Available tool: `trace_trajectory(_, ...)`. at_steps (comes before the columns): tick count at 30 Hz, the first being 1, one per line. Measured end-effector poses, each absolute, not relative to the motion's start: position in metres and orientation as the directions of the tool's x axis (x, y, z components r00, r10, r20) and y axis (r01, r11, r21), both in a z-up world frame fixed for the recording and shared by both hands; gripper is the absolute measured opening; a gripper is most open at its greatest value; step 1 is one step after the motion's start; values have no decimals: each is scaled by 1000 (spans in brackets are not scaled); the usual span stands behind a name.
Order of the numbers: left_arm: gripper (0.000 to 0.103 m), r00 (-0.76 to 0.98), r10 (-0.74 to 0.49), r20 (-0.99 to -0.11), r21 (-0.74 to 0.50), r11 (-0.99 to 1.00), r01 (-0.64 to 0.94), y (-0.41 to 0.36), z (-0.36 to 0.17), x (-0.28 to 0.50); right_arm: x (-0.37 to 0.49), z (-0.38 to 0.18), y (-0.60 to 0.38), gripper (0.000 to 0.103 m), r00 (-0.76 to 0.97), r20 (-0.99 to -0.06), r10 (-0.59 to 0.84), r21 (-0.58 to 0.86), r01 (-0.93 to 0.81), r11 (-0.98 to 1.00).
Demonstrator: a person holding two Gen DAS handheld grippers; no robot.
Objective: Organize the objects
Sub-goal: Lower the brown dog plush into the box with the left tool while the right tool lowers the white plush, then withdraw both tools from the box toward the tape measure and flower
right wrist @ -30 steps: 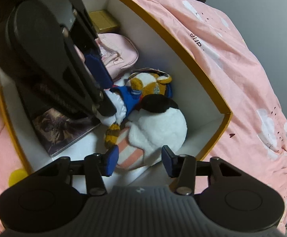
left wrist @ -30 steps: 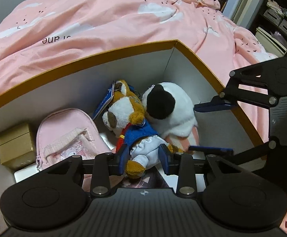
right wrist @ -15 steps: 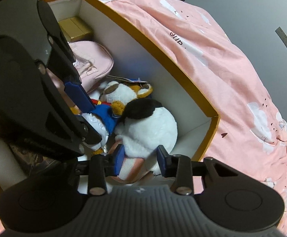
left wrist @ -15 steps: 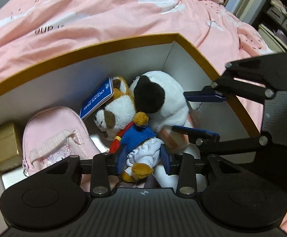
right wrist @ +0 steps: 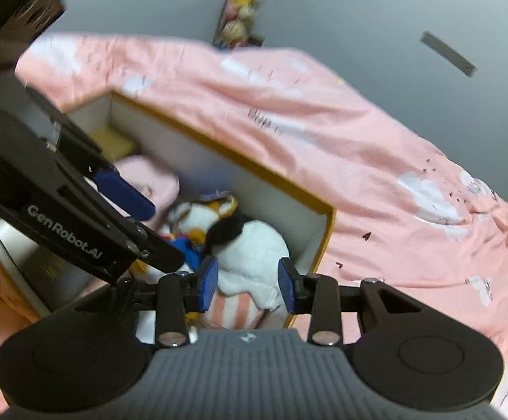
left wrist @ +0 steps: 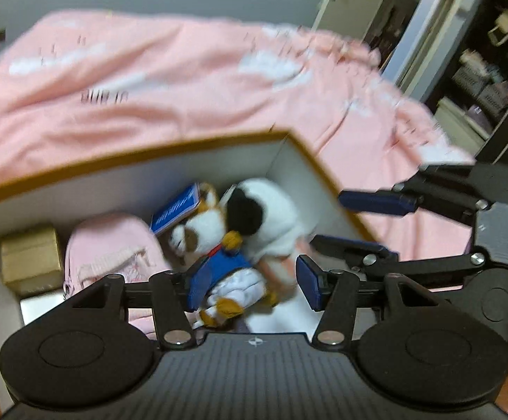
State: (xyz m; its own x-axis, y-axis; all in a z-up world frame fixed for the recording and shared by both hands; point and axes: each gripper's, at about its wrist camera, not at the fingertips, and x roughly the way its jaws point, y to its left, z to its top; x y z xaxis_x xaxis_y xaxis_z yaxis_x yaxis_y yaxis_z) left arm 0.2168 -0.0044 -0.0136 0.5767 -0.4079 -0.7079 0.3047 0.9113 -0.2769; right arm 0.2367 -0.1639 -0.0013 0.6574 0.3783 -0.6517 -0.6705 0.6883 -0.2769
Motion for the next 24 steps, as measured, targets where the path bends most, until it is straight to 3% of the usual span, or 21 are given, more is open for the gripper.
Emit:
trace_trajectory(4, 63, 609, -470, -639, -274, 879, 391, -10, 7, 184, 193, 18, -183, 41, 705, -584, 401, -232, -619, 750)
trace_trajectory(9, 63, 582, -531, -616, -336, 846, 415, -9, 12, 149, 167, 17, -198, 47, 750, -527, 399, -152, -545, 825)
trace_trajectory(16, 63, 541, -514, -666, -294, 847, 443, -20, -14, 114, 140, -11, -211, 46, 721, -589, 365, -84, -504, 860)
trace_trajectory(24, 63, 502, -412, -760, -186, 879, 440, -40, -59, 100, 123, -47, -210, 45, 652, -657, 378, -45, -535, 844)
